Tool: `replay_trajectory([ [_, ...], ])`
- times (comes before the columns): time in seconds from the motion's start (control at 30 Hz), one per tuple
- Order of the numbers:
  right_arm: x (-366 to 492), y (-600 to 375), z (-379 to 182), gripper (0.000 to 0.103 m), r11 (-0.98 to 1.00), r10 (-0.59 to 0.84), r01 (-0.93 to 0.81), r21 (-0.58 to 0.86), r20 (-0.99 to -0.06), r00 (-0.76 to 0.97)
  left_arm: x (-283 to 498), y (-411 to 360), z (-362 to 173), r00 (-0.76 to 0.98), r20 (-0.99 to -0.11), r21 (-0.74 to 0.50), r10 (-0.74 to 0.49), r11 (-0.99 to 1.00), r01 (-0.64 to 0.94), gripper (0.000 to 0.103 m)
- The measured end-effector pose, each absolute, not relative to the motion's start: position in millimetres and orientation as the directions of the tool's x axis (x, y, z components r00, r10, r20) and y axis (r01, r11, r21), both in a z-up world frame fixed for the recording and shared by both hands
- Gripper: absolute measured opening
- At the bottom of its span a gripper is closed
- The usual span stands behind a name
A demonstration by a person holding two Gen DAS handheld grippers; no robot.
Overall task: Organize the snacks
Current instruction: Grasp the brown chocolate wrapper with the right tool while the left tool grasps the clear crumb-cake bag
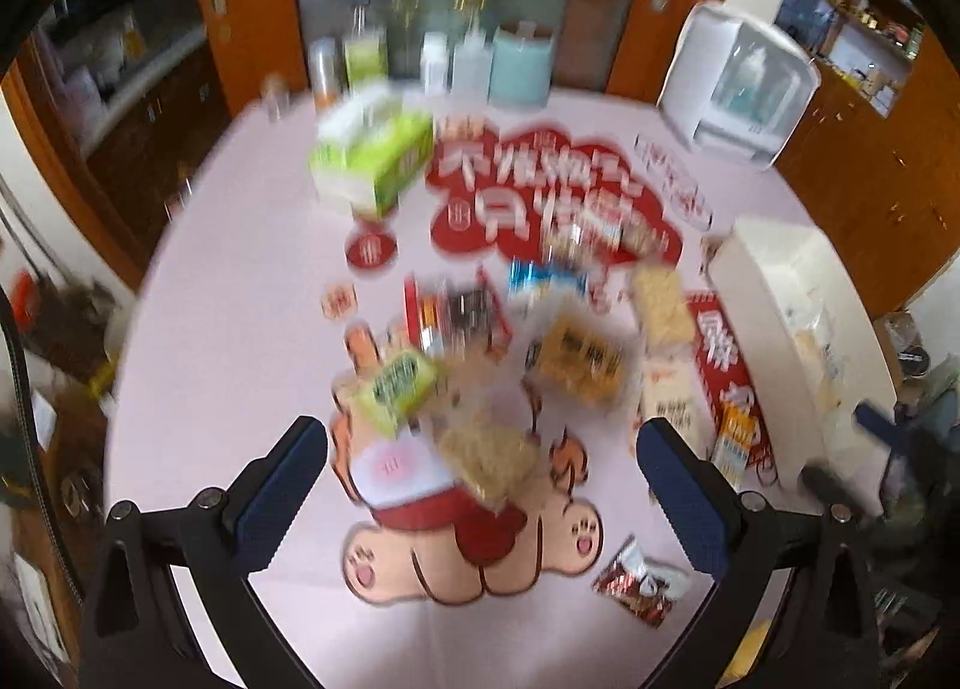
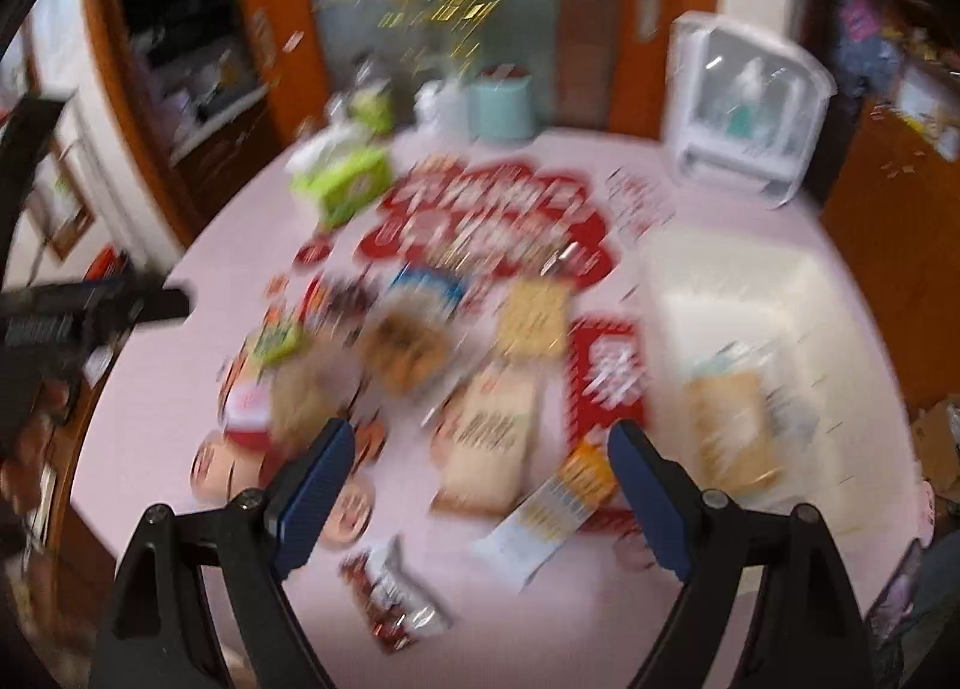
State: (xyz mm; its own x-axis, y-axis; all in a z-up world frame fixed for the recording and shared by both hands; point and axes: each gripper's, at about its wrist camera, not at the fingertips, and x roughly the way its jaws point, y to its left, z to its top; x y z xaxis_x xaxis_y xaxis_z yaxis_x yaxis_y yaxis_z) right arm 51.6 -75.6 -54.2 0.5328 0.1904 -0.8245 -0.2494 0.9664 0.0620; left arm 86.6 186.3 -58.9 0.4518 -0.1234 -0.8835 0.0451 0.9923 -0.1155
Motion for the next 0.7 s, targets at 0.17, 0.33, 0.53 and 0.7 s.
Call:
replay_trajectory([
  [0.17,31,-42,-112,0.08,0.902,0.26,-0.423,0.086,-0.89,0.374,97,199,-115,0.315,-0.931,-0.195,-0.183,0.981,-0.005,0.103],
  [0.33,17,-22,-151,0.074,0.855,0.241,-0.515,0.067,-0.93,0.279,109,201,-154,0.227,-0.953,-0.219,-0.199,0.974,-0.064,0.102],
  [0.53,5,-9,-174,0.063,0.811,0.209,-0.584,0.04,-0.952,0.224,125,193,-182,0.17,-0.961,-0.239,-0.217,0.964,-0.121,0.102],
  [0.7,4,-6,-186,0.045,0.804,0.175,-0.594,0.031,-0.967,0.186,143,183,-196,0.153,-0.968,-0.224,-0.201,0.962,-0.155,0.102],
])
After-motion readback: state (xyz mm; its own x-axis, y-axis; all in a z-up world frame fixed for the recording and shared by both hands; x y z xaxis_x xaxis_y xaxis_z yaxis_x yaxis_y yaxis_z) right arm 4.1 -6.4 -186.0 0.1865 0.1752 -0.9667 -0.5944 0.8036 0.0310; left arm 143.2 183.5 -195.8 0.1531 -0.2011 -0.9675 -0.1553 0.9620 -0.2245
